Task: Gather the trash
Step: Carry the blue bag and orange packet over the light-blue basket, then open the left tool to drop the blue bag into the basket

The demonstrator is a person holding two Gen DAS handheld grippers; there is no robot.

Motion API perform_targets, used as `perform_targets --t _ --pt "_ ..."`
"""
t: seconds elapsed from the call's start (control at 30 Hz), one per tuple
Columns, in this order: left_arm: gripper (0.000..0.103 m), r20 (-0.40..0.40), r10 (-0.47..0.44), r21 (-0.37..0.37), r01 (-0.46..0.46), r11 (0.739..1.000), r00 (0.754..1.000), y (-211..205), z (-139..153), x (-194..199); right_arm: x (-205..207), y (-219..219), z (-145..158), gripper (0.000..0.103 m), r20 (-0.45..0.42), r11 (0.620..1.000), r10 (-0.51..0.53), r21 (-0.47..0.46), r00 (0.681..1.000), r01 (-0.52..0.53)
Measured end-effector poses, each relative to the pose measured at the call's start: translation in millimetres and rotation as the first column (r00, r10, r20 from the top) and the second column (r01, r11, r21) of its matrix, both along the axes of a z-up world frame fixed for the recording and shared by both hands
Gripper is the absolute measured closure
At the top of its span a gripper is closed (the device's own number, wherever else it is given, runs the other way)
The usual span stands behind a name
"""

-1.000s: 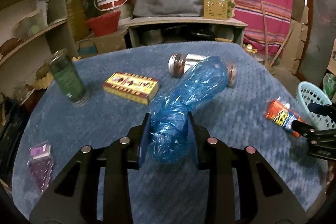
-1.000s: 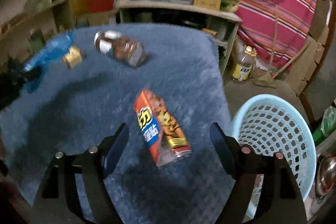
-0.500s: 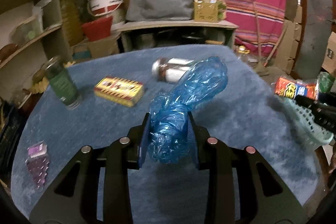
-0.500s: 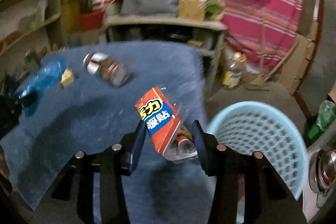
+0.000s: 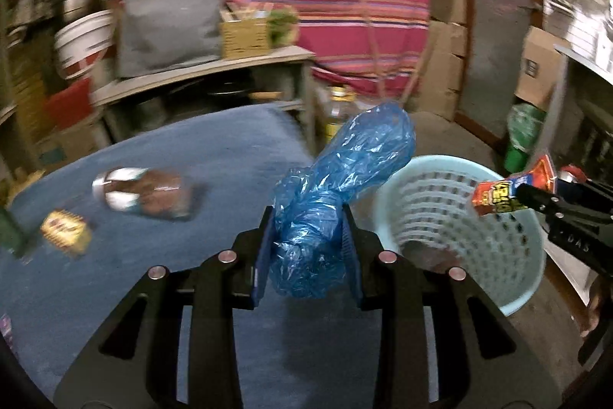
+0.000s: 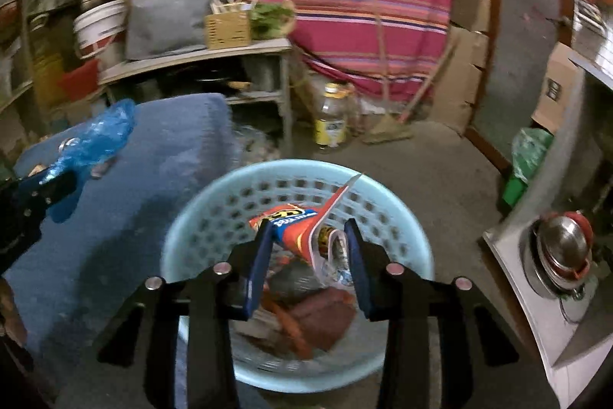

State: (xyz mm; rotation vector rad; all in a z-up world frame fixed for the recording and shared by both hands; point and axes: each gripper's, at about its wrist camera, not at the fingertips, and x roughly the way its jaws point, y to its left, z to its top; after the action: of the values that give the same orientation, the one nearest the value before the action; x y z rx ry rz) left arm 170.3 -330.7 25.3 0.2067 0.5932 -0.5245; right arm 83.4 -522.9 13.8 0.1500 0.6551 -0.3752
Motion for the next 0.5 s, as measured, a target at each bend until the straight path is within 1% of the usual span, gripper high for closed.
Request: perform_targets --t 0.2,0.33,0.4,0.43,0.47,0.5 --pt "0.071 -0.017 -0.084 0.041 0.085 0.996 0.996 -63 -17 -6 -13 -36 -8 0.065 0.002 0.998 -0.057 0.031 0.998 0.057" --pt "0.069 -0.048 -0.109 0.039 0.111 0.993 0.993 -86 -25 -2 -17 -47 -14 0.065 -0.007 0.997 -0.073 0.039 0.997 0.073" --pt "0.062 -0.048 -0.116 0.043 0.118 0.992 0.992 -91 -28 -1 -18 -53 -17 0.065 -0.010 0.996 -0.081 0.046 0.997 0.081" --pt "0.047 -0.049 -0.120 0.042 0.122 0.992 0.992 -93 -29 0 -21 -54 -18 0.065 -0.010 0.995 -0.083 0.049 0.997 0.083" --pt "0.036 -0.049 -0.119 0.037 0.121 0.992 0.992 -94 -29 0 -22 -55 -19 0.065 -0.010 0.995 -0.085 0.054 0.996 0.086" --pt "0.033 -0.043 -0.115 0.026 0.116 0.993 0.992 -93 -29 -1 -22 -57 -20 0.065 -0.011 0.994 -0.087 0.059 0.996 0.087"
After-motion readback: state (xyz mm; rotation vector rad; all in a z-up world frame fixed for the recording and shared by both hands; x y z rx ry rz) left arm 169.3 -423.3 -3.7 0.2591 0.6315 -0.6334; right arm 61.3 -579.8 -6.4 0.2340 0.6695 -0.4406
